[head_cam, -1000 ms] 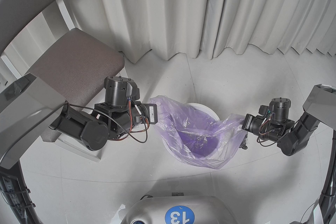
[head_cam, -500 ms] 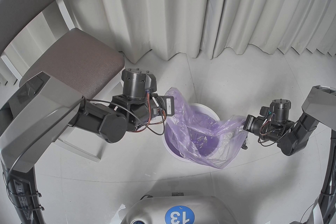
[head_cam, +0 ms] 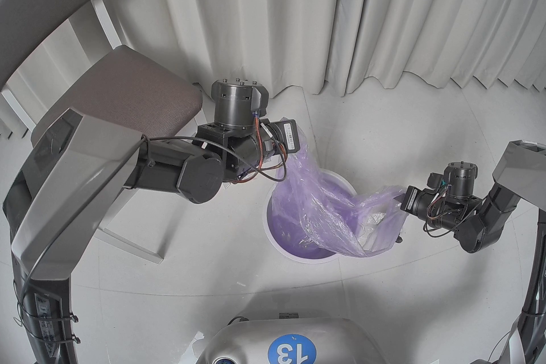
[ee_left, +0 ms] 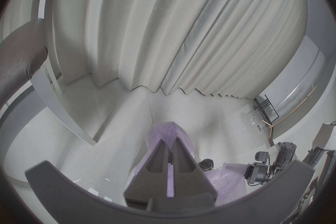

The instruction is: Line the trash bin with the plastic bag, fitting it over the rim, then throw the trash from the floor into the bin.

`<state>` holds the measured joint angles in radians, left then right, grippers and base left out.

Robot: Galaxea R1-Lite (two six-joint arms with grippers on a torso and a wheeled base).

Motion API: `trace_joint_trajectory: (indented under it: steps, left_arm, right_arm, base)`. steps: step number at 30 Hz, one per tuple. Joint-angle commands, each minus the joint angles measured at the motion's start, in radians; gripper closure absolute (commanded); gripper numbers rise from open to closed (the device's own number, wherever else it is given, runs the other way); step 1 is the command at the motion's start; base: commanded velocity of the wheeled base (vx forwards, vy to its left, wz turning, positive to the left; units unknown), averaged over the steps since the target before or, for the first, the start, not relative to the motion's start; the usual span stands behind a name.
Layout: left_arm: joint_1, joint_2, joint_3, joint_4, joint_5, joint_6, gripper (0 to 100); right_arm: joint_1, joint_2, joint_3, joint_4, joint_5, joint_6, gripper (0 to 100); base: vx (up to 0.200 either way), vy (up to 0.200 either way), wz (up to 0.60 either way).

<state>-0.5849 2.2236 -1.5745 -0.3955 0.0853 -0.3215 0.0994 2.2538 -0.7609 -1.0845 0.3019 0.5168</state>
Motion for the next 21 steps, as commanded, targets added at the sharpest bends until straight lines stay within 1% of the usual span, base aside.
trace_joint_trajectory:
  steps: [1,4,9,11,15,16,17,21]
  left_arm:
    - [0.0,0.007,0.05,-0.013,0.002,-0.016,100]
    - [0.004,0.007,0.128,-0.045,0.001,-0.024,100]
    - [0.027,0.013,0.24,-0.178,-0.002,-0.056,100]
    - [0.039,0.021,0.315,-0.243,-0.007,-0.059,100]
    - [0.06,0.028,0.407,-0.315,-0.012,-0.059,100]
    - [0.06,0.028,0.407,-0.315,-0.012,-0.059,100]
    - [0.073,0.031,0.45,-0.325,-0.012,-0.056,100]
    - [0.089,0.021,0.513,-0.304,-0.013,-0.037,100]
  right_arm:
    - [0.0,0.001,0.009,-0.006,0.0,0.0,100]
    - [0.003,-0.003,0.012,-0.006,0.0,0.0,100]
    - [0.011,-0.007,0.021,-0.008,0.0,0.0,100]
    - [0.019,-0.014,0.026,-0.008,0.0,0.0,100]
    - [0.042,-0.011,0.032,-0.008,0.0,0.002,100]
    - [0.042,-0.011,0.032,-0.008,0.0,0.002,100]
    - [0.053,-0.005,0.031,-0.008,0.0,0.0,100]
    - [0.054,-0.003,0.032,-0.006,0.0,-0.003,100]
  base:
    - [0.0,0.0,0.0]
    - [0.0,0.0,0.0]
    - [0.0,0.0,0.0]
    - [0.0,0.0,0.0]
    - [0.0,0.0,0.0]
    - [0.0,0.0,0.0]
    - [0.0,0.0,0.0]
    - [0.0,0.0,0.0]
